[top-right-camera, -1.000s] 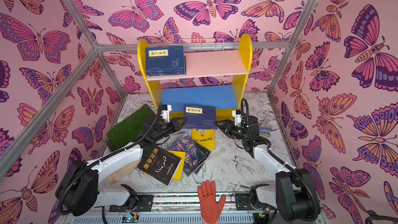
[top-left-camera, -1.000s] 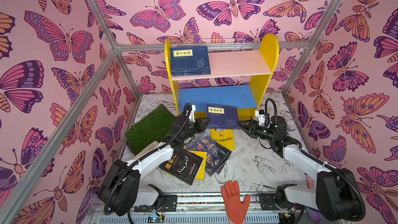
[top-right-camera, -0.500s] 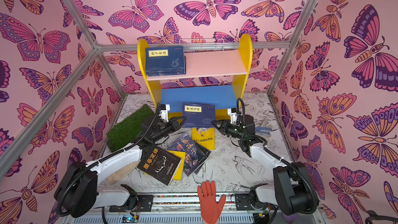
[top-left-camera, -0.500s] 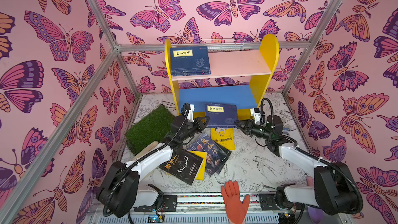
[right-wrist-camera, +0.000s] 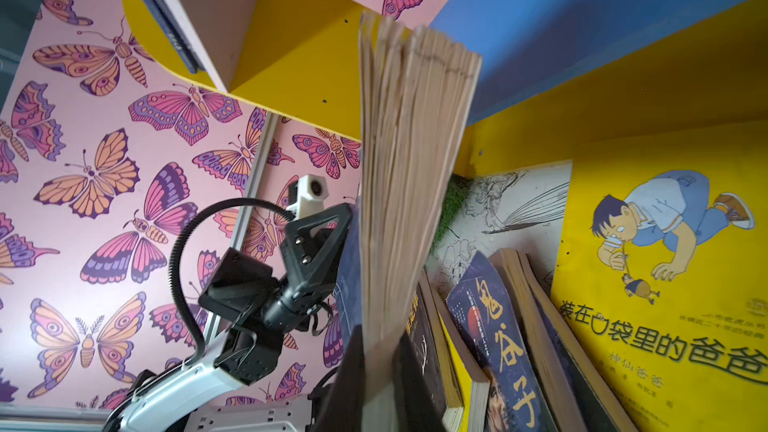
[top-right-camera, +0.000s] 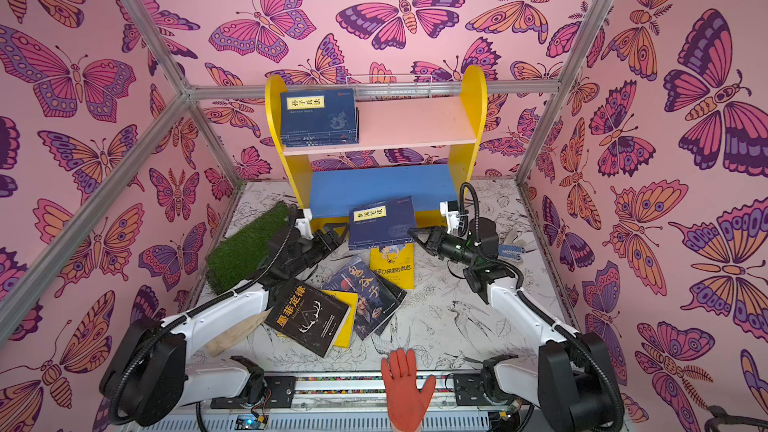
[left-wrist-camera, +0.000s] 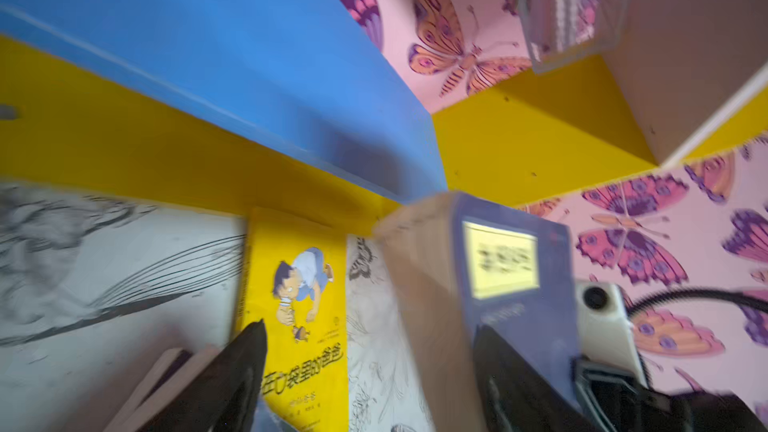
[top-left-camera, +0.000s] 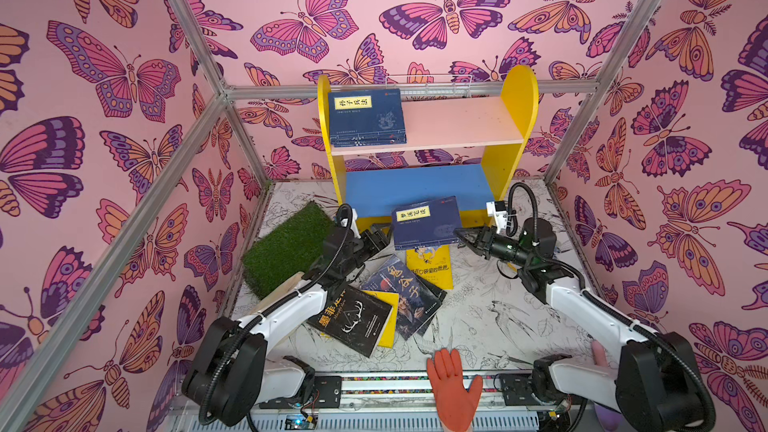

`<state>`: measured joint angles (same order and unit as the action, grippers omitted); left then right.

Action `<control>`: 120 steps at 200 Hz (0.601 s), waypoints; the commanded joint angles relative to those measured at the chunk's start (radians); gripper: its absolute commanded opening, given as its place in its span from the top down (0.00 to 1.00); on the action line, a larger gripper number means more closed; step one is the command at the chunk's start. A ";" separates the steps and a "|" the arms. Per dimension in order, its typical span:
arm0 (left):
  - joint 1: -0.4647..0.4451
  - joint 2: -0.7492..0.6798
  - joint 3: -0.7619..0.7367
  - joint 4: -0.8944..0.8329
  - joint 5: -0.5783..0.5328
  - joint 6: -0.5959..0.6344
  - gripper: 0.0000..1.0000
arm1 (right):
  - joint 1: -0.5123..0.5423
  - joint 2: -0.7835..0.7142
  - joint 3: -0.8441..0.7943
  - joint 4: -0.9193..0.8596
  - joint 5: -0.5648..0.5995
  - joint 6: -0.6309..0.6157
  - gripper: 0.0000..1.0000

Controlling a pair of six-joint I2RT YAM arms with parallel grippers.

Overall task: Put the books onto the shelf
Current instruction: 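Raise the dark blue book to the pink upper shelf with the right gripper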

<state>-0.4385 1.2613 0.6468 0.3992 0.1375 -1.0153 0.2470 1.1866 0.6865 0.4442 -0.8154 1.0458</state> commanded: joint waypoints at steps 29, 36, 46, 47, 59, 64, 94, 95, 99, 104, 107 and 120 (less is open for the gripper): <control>0.044 -0.115 -0.037 -0.387 -0.270 -0.059 0.18 | 0.087 -0.117 0.267 -0.104 -0.040 -0.124 1.00; 0.044 -0.115 -0.036 -0.417 -0.275 -0.051 0.18 | 0.106 -0.113 0.319 -0.128 -0.033 -0.140 1.00; 0.044 -0.113 -0.041 -0.441 -0.273 -0.051 0.18 | 0.136 -0.090 0.387 -0.146 -0.018 -0.157 1.00; 0.044 -0.112 -0.043 -0.441 -0.272 -0.051 0.18 | 0.139 -0.087 0.395 -0.149 -0.016 -0.159 1.00; 0.044 -0.109 -0.061 -0.441 -0.259 -0.064 0.18 | 0.166 -0.047 0.485 -0.164 0.012 -0.174 1.00; 0.043 -0.108 -0.068 -0.439 -0.255 -0.073 0.18 | 0.178 -0.027 0.523 -0.168 0.028 -0.181 1.00; 0.041 -0.097 -0.091 -0.439 -0.219 -0.088 0.18 | 0.204 0.130 0.783 -0.200 0.189 -0.208 1.00; 0.041 -0.097 -0.092 -0.441 -0.218 -0.088 0.18 | 0.205 0.136 0.788 -0.200 0.196 -0.210 1.00; 0.040 -0.097 -0.093 -0.439 -0.215 -0.088 0.18 | 0.206 0.162 0.831 -0.203 0.211 -0.212 1.00; 0.040 -0.099 -0.095 -0.439 -0.212 -0.088 0.18 | 0.208 0.195 0.878 -0.214 0.237 -0.214 1.00; 0.040 -0.100 -0.096 -0.441 -0.209 -0.089 0.18 | 0.210 0.216 0.913 -0.223 0.248 -0.216 1.00; 0.040 -0.107 -0.100 -0.441 -0.202 -0.086 0.18 | 0.216 0.311 1.056 -0.255 0.267 -0.228 1.00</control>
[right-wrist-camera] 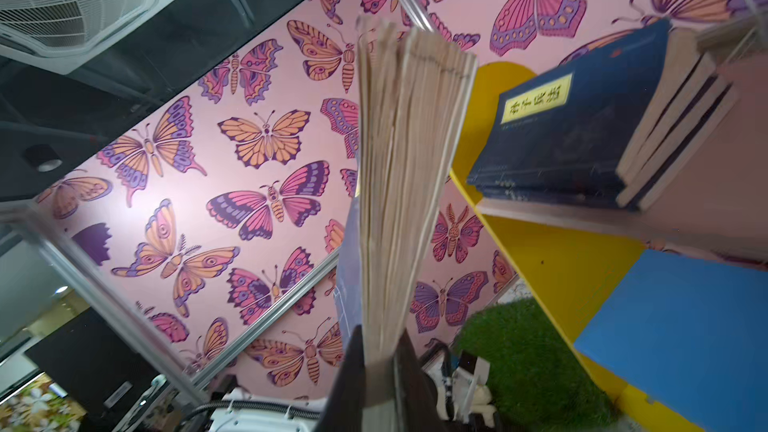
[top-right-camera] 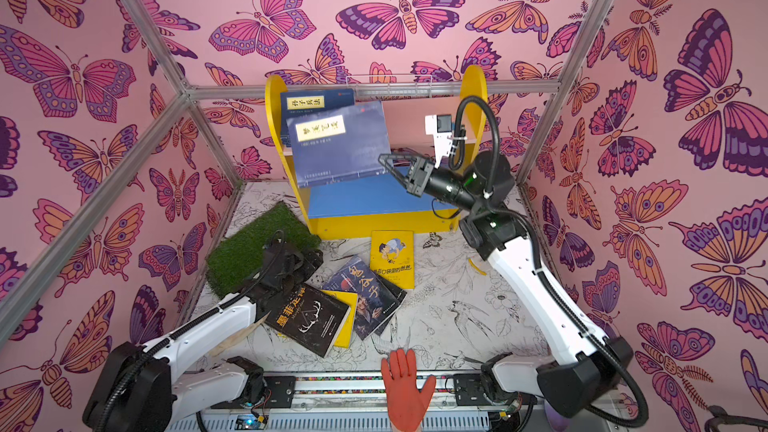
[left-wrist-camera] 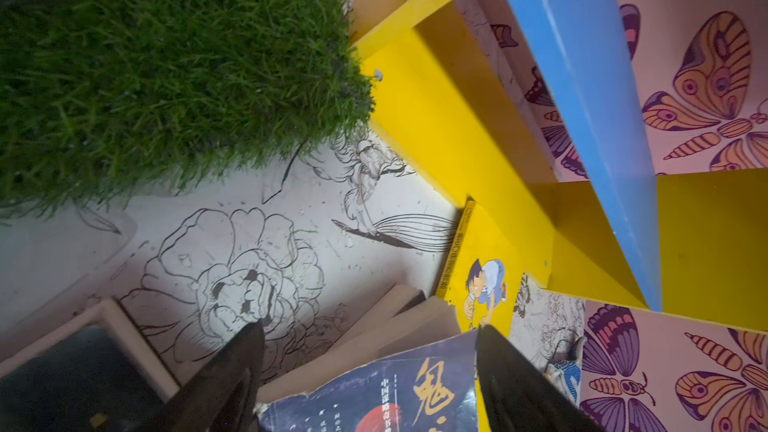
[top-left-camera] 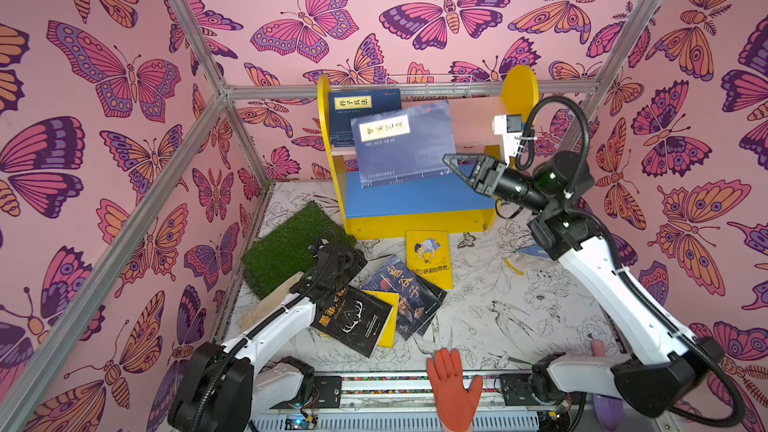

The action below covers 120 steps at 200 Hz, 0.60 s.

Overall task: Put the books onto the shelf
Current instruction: 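Raise the dark blue book to the pink upper shelf with the right gripper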

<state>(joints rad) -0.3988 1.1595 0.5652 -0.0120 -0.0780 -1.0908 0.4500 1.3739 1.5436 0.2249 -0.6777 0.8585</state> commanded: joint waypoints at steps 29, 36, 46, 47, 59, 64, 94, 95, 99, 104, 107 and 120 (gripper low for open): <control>-0.002 -0.030 -0.026 -0.044 0.023 -0.006 0.18 | 0.023 0.343 0.506 -0.209 0.214 -0.060 1.00; -0.002 -0.037 -0.028 -0.049 0.021 -0.004 0.18 | 0.023 0.393 0.578 -0.258 0.230 -0.052 1.00; -0.002 -0.046 -0.033 -0.059 0.017 -0.001 0.18 | 0.024 0.457 0.662 -0.298 0.246 -0.036 1.00; -0.002 -0.047 -0.032 -0.059 0.017 0.000 0.18 | 0.024 0.461 0.670 -0.300 0.246 -0.033 1.00; -0.002 -0.055 -0.036 -0.067 0.016 0.003 0.18 | 0.023 0.532 0.744 -0.319 0.246 0.000 1.00; -0.002 -0.058 -0.036 -0.071 0.017 0.006 0.18 | 0.024 0.555 0.768 -0.311 0.241 0.015 1.00; -0.002 -0.064 -0.037 -0.082 0.029 0.014 0.18 | 0.027 0.627 0.800 -0.263 0.230 0.091 1.00; -0.002 -0.064 -0.037 -0.082 0.029 0.014 0.18 | 0.027 0.628 0.800 -0.261 0.229 0.092 1.00; -0.002 -0.064 -0.037 -0.081 0.030 0.015 0.18 | 0.027 0.631 0.800 -0.257 0.228 0.096 1.00; -0.002 -0.064 -0.037 -0.083 0.032 0.016 0.18 | 0.027 0.637 0.800 -0.250 0.223 0.101 1.00; -0.002 -0.063 -0.036 -0.083 0.032 0.017 0.18 | 0.027 0.639 0.800 -0.247 0.222 0.104 1.00; -0.002 -0.062 -0.037 -0.087 0.034 0.020 0.18 | 0.027 0.649 0.800 -0.238 0.213 0.117 1.00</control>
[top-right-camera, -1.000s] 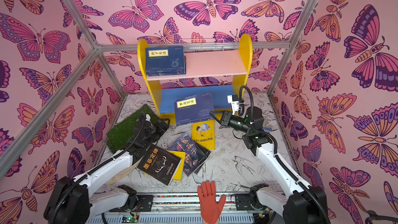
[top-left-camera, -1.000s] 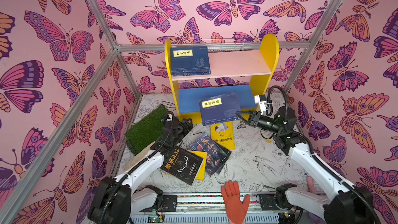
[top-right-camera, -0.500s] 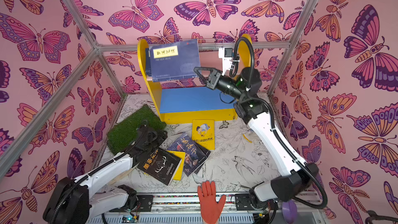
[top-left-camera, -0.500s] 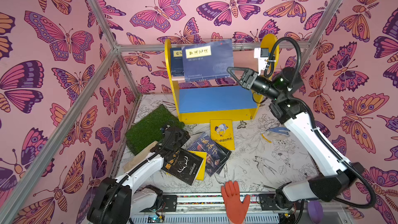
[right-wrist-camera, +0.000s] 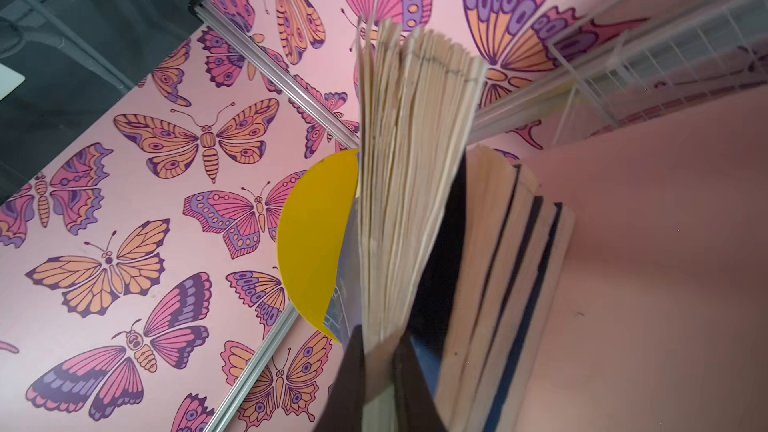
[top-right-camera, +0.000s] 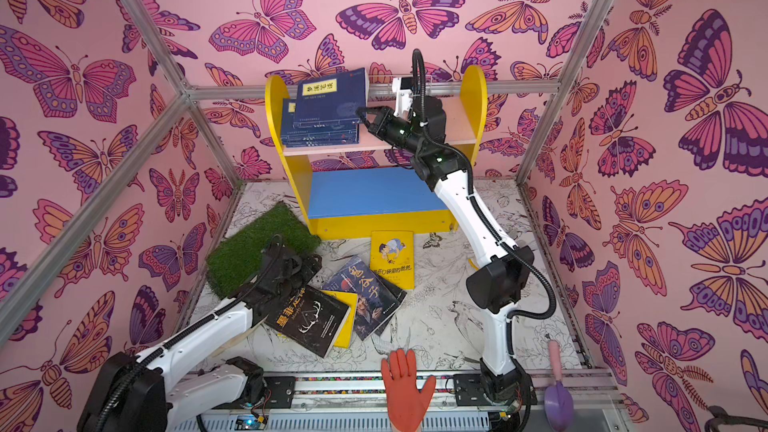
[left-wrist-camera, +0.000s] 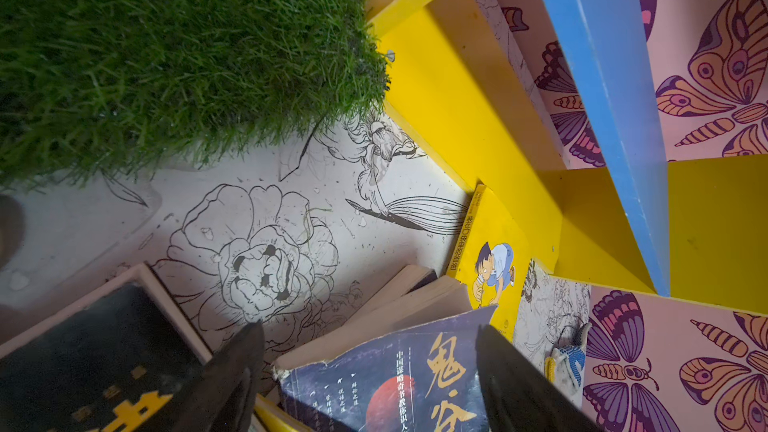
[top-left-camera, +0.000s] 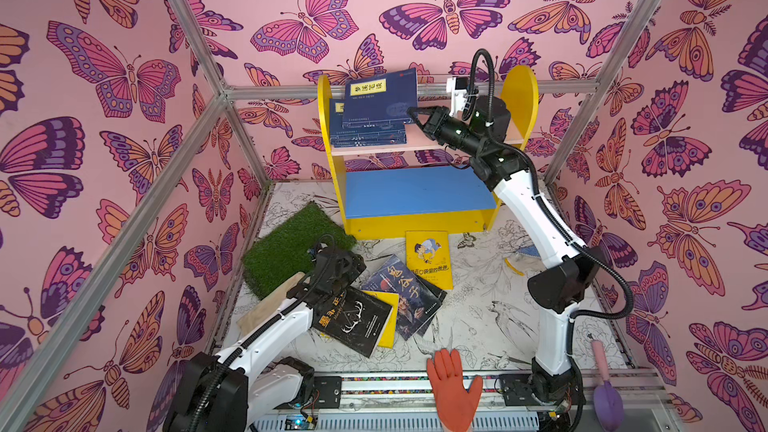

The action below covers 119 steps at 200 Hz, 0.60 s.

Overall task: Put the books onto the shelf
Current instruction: 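Raise the dark blue book to the pink upper shelf with the right gripper, then lower the book onto the stack with the right gripper while the left arm rises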

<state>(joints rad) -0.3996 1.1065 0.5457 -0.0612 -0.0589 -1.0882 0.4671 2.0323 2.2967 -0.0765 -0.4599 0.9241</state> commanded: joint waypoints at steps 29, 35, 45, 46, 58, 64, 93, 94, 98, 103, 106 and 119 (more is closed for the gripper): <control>-0.001 0.002 -0.016 -0.036 0.023 0.019 0.18 | 0.013 0.006 0.049 0.076 -0.020 0.082 1.00; -0.001 0.003 -0.015 -0.037 0.025 0.019 0.18 | 0.013 0.009 0.050 0.076 -0.025 0.089 1.00; -0.001 0.007 -0.014 -0.037 0.027 0.018 0.18 | 0.014 0.017 0.050 0.076 -0.033 0.104 1.00; -0.001 0.007 -0.014 -0.037 0.027 0.019 0.18 | 0.015 0.018 0.050 0.076 -0.033 0.105 1.00; -0.001 0.010 -0.012 -0.037 0.030 0.020 0.18 | 0.016 0.026 0.053 0.087 -0.047 0.124 1.00; -0.001 0.012 -0.011 -0.036 0.030 0.020 0.18 | 0.018 0.030 0.054 0.092 -0.053 0.132 1.00; -0.002 0.013 -0.012 -0.037 0.031 0.021 0.18 | 0.025 0.044 0.065 0.097 -0.075 0.147 1.00; -0.002 0.013 -0.011 -0.037 0.031 0.021 0.18 | 0.025 0.043 0.065 0.095 -0.075 0.147 1.00; -0.002 0.015 -0.012 -0.037 0.031 0.022 0.18 | 0.026 0.043 0.067 0.090 -0.075 0.146 1.00; -0.002 0.015 -0.012 -0.037 0.031 0.022 0.18 | 0.027 0.046 0.069 0.083 -0.077 0.144 1.00; -0.002 0.015 -0.012 -0.037 0.031 0.022 0.18 | 0.028 0.046 0.069 0.082 -0.078 0.144 1.00; -0.002 0.018 -0.012 -0.037 0.033 0.022 0.18 | 0.034 0.046 0.067 0.080 -0.082 0.142 1.00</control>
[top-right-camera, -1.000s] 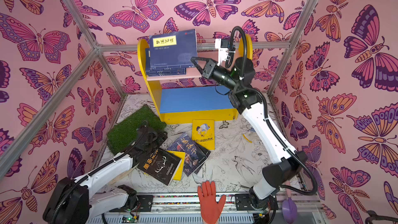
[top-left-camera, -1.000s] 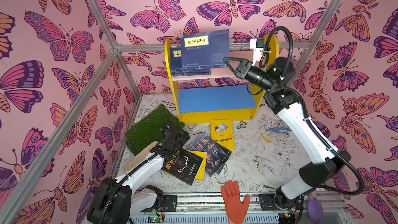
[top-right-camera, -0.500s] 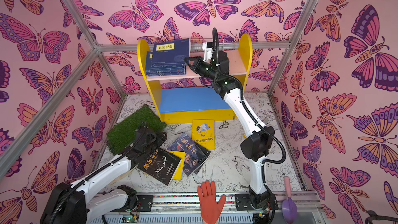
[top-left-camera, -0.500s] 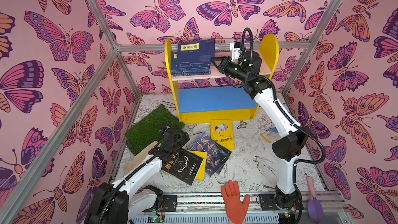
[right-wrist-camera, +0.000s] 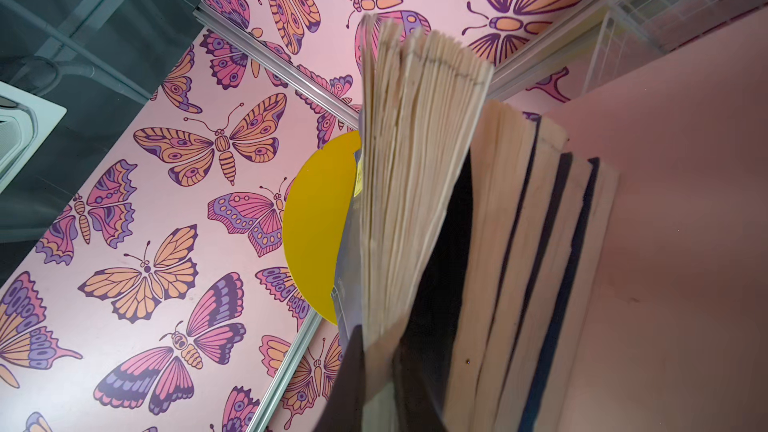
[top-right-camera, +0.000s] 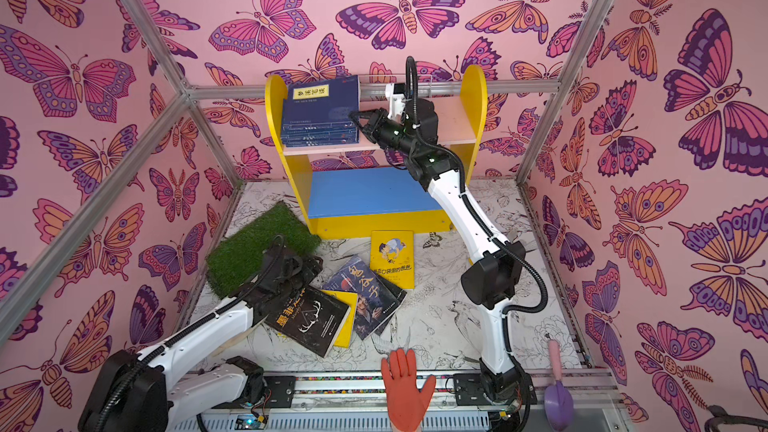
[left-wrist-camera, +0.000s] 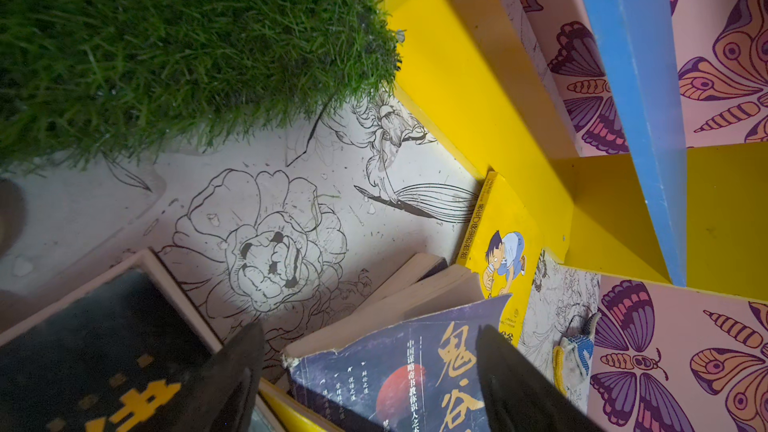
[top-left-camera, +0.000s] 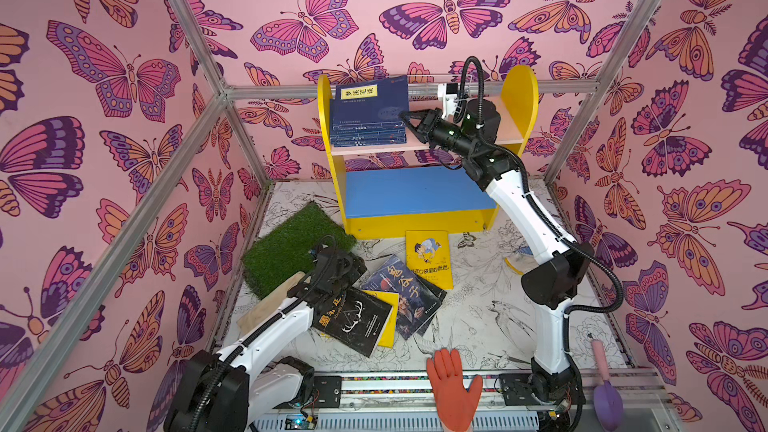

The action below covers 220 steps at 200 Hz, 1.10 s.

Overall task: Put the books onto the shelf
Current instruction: 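Lower the book onto the stack with the right gripper while the left arm rises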

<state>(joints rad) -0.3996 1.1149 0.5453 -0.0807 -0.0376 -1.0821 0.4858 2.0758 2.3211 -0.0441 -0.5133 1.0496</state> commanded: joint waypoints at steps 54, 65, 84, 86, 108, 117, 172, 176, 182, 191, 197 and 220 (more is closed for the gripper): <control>-0.005 0.016 -0.008 -0.017 0.015 0.016 0.18 | 0.022 0.017 0.042 0.036 -0.048 0.018 1.00; -0.005 0.016 -0.009 -0.018 0.015 0.016 0.18 | 0.023 0.018 0.044 0.032 -0.055 0.018 1.00; -0.007 0.022 -0.008 -0.018 0.015 0.016 0.18 | 0.023 0.021 0.047 0.020 -0.053 0.009 1.00; -0.007 0.023 -0.008 -0.018 0.015 0.016 0.18 | 0.023 0.022 0.050 0.017 -0.052 0.007 1.00; -0.008 0.031 -0.002 -0.018 0.019 0.014 0.18 | 0.024 0.045 0.089 -0.023 -0.044 -0.015 0.96; -0.010 0.034 0.002 -0.017 0.022 0.016 0.17 | 0.025 0.053 0.101 -0.037 -0.037 -0.025 0.91; -0.022 0.024 0.150 -0.015 0.062 0.157 0.17 | 0.037 0.068 0.143 -0.209 0.067 -0.183 0.78; -0.022 0.022 0.167 -0.017 0.062 0.171 0.17 | 0.037 0.066 0.143 -0.223 0.078 -0.193 0.76; -0.022 0.020 0.193 -0.019 0.064 0.189 0.17 | 0.039 0.066 0.144 -0.238 0.090 -0.207 0.74; -0.022 0.022 0.236 -0.027 0.064 0.211 0.17 | 0.041 0.067 0.144 -0.257 0.107 -0.227 0.70; -0.022 0.026 0.262 -0.034 0.064 0.224 0.17 | 0.042 0.066 0.144 -0.266 0.115 -0.238 0.68; -0.022 0.057 0.388 -0.055 0.097 0.266 0.18 | 0.046 0.070 0.155 -0.313 0.157 -0.282 0.61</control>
<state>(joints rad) -0.4194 1.1507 0.8310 -0.1062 0.0231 -0.9031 0.5243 2.1281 2.4664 -0.2226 -0.4366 0.8577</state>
